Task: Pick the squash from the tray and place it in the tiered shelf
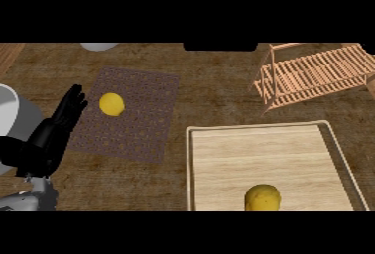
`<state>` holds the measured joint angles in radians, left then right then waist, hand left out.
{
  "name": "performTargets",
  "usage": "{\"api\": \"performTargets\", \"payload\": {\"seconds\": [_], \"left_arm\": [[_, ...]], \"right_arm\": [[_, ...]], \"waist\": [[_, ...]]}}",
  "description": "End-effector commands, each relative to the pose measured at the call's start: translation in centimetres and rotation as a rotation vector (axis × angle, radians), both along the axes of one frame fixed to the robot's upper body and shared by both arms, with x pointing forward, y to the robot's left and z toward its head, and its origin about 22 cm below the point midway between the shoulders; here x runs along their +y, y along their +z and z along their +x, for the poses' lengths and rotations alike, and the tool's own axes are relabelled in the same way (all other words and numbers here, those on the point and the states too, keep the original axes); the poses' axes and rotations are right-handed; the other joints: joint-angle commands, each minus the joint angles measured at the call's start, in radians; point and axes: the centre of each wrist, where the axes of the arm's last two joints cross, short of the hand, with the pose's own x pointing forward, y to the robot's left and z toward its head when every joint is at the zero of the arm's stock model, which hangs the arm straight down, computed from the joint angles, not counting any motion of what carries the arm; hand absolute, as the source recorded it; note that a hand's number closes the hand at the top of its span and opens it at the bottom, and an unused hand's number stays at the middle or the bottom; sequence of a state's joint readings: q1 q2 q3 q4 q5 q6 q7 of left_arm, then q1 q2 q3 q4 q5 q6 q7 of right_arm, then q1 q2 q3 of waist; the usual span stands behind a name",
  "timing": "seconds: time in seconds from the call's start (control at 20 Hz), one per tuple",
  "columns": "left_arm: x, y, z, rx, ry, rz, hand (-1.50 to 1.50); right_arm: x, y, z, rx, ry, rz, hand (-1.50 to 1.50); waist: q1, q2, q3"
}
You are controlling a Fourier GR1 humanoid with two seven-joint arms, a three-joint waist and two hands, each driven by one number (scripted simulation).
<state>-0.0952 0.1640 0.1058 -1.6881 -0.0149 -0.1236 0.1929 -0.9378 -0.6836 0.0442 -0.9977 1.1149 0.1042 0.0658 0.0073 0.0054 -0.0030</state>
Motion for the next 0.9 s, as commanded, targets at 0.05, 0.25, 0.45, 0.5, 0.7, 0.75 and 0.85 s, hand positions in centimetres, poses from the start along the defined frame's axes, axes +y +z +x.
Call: {"api": "performTargets", "payload": {"seconds": [0.05,0.25,0.45,0.5,0.7,0.75,0.85], "left_arm": [[-0.1,0.7,0.0,0.000,0.000,0.009,0.00],[-0.1,0.1,0.1,0.014,0.004,-0.008,0.00],[0.3,0.6,-0.2,-0.002,0.012,0.001,0.00],[1.1,-0.1,-1.1,0.023,0.002,0.001,0.00],[0.4,-1.7,-1.2,0.020,0.002,0.004,0.00],[-0.4,-1.9,-1.5,0.005,0.000,-0.006,0.00],[-0.7,-0.9,-0.3,0.014,0.014,-0.016,0.00]], "right_arm": [[-1.0,3.1,0.5,0.151,-0.073,-0.160,-1.50],[-1.4,3.6,-0.2,0.006,-0.163,0.023,-1.50],[-0.4,6.0,0.0,-0.147,-0.069,0.245,-1.50],[1.1,8.4,-0.2,-0.142,-0.044,0.295,-1.50],[0.9,11.1,-1.3,-0.263,-0.022,0.476,-1.50],[0.0,11.8,-2.1,-0.289,-0.028,0.494,-1.50],[-0.8,13.3,-2.8,-0.332,-0.047,0.616,-1.50]], "waist": [[0.015,-0.003,0.002],[-0.002,-0.006,0.003],[0.001,-0.007,0.003],[0.008,-0.010,0.002],[-0.004,-0.010,0.002],[-0.010,-0.012,0.002],[-0.021,-0.012,0.003]]}}
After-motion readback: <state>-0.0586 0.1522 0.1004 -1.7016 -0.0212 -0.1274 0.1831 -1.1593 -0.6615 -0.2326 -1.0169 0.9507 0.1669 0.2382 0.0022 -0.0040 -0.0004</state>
